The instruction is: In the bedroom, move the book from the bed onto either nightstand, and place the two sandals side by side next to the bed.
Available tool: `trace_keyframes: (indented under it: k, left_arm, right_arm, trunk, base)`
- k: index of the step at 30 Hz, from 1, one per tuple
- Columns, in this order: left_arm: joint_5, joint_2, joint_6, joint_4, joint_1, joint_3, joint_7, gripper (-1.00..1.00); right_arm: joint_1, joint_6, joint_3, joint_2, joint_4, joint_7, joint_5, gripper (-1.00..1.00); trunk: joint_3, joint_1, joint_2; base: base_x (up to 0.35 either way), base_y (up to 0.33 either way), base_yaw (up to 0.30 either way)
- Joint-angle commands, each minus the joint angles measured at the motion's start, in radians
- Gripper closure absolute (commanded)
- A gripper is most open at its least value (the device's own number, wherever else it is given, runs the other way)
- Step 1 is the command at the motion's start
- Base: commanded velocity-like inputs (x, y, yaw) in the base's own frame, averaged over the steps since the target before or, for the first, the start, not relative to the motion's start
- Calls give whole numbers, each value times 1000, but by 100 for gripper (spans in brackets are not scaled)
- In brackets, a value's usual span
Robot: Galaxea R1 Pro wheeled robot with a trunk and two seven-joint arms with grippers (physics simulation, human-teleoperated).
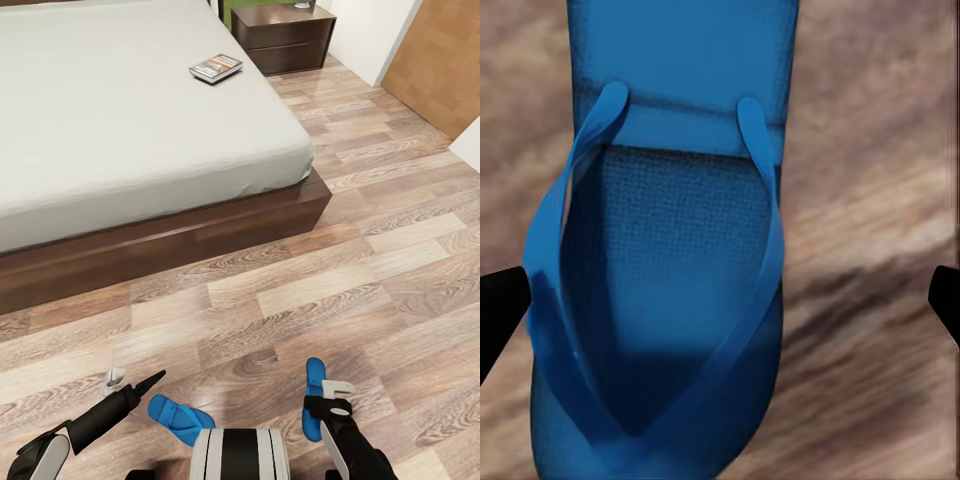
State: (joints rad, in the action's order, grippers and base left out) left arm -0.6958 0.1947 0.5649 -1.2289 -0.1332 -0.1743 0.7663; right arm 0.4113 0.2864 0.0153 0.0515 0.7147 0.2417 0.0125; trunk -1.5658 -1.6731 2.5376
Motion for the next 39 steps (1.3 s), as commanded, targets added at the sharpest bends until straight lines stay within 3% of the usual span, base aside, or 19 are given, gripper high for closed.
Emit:
trace_keyframes:
  k: [1,39]
  left_arm:
    - [-6,0,7,0,0,-1,1,-100]
    - [-6,-6,2,0,0,-1,1,-100]
  right_arm:
    - [0,5,2,1,2,2,1,-100]
    - [0,6,0,2,1,-2,2,-100]
  trunk:
    - [-1,0,0]
    - [-1,0,0]
  base:
    - [0,-37,0]
    - [0,-3,0]
